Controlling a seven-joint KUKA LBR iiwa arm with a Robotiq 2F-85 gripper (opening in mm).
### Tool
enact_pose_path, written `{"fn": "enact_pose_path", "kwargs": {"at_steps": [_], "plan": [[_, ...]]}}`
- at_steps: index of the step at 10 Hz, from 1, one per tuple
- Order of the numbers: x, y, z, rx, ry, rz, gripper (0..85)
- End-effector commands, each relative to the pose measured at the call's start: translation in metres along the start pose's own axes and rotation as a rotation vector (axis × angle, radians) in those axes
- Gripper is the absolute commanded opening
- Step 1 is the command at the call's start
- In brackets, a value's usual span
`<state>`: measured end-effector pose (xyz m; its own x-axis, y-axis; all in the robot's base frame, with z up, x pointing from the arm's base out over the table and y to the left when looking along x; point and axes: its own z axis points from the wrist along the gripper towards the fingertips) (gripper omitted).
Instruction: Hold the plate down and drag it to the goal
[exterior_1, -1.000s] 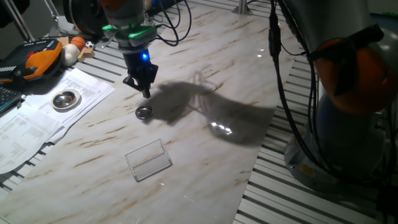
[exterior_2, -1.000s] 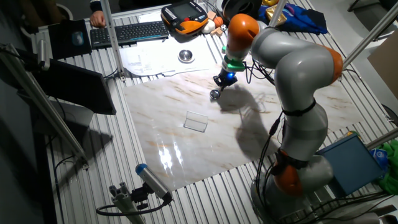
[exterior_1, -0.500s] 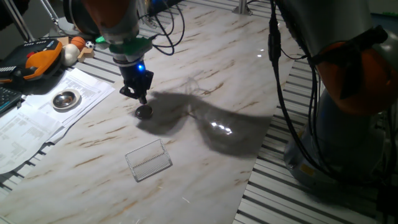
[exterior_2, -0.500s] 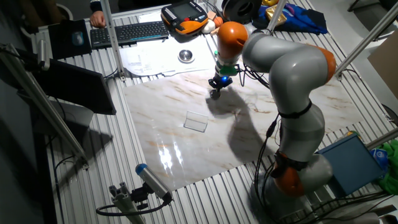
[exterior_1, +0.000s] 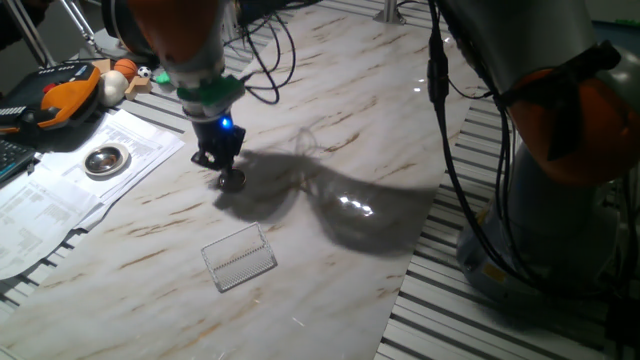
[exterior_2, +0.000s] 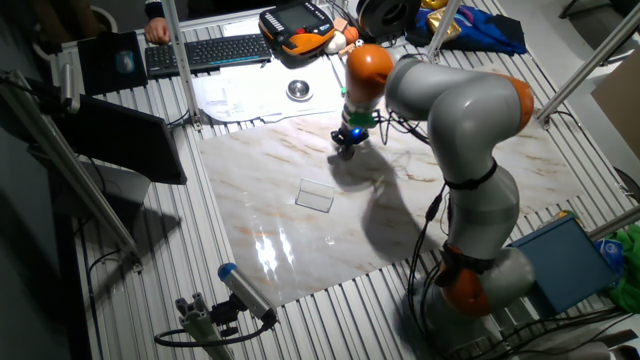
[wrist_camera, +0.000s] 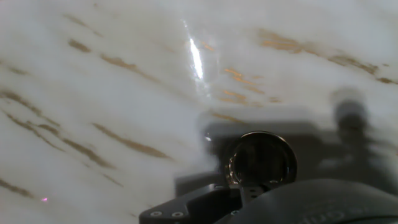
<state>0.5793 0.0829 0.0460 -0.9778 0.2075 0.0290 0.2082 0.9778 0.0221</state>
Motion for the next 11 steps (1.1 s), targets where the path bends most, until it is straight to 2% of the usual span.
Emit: {"fn": "enact_pose_path", "kwargs": {"at_steps": [1, 3, 6, 7, 8, 11], "plan": [[-0.002, 0.000, 0.002, -0.007, -0.006, 0.000, 0.0], [-0.006, -0.001, 0.006, -0.012, -0.033, -0.002, 0.0], [-0.010, -0.005, 0.010, -0.019, -0.046, -0.003, 0.0], [-0.009, -0.003, 0.012, -0.015, -0.048, 0.007, 0.0], [-0.007, 0.000, 0.016, 0.000, -0.065, 0.010, 0.0], [-0.005, -0.001, 0.019, 0.000, -0.080, 0.007, 0.0]]}}
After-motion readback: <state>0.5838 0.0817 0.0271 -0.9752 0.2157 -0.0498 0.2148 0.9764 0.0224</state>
